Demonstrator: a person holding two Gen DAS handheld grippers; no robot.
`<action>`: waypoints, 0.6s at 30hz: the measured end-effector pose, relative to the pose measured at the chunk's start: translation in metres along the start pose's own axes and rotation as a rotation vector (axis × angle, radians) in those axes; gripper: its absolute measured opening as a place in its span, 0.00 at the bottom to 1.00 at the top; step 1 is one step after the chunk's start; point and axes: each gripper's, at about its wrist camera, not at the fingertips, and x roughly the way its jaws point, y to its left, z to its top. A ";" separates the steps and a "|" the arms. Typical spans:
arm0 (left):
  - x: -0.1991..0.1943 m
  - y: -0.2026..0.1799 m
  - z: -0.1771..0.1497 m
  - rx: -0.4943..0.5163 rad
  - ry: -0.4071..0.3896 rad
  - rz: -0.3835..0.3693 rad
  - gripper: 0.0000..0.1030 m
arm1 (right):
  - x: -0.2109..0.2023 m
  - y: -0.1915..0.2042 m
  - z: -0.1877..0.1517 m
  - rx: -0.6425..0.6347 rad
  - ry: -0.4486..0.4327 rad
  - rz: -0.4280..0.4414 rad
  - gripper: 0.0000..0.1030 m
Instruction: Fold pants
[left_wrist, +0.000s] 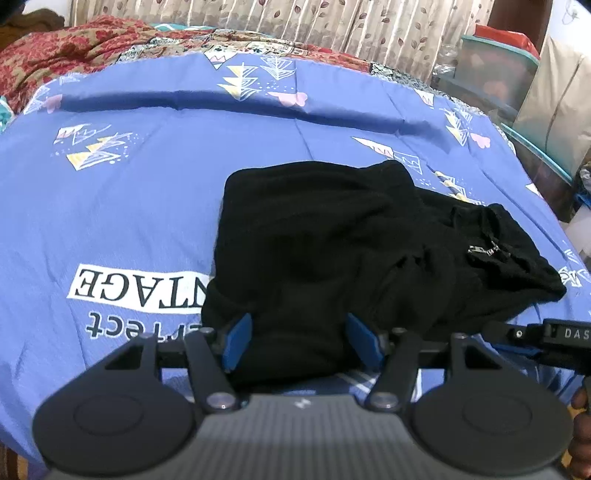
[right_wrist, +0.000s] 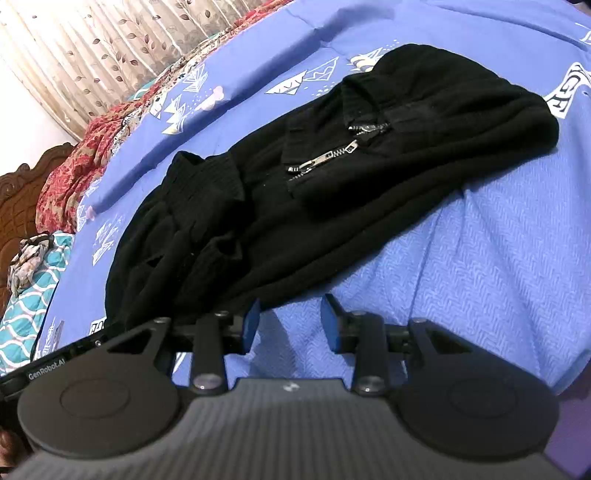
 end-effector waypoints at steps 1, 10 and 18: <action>0.001 0.001 0.000 -0.006 0.001 -0.003 0.58 | 0.000 -0.001 -0.001 0.004 -0.003 0.003 0.40; 0.001 0.000 -0.001 0.008 -0.003 0.001 0.58 | -0.001 -0.002 -0.001 0.013 -0.009 0.008 0.41; 0.001 -0.001 -0.002 0.012 -0.006 0.001 0.58 | 0.000 0.000 -0.002 0.002 -0.010 0.000 0.41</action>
